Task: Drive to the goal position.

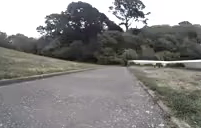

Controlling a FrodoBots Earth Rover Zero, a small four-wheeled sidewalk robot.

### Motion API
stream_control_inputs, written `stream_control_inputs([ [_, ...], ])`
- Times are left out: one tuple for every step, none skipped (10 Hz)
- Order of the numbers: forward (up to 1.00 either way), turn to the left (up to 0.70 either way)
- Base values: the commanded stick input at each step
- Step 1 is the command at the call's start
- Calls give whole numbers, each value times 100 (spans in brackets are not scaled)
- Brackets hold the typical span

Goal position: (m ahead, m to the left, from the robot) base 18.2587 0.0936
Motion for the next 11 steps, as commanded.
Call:
stream_control_inputs([
  [70, 0],
  [70, 0],
  [70, 0],
  [70, 0],
  [70, 0],
  [70, 0],
  [70, -15],
  [70, -35],
  [70, -35],
  [70, -16],
  [70, -27],
])
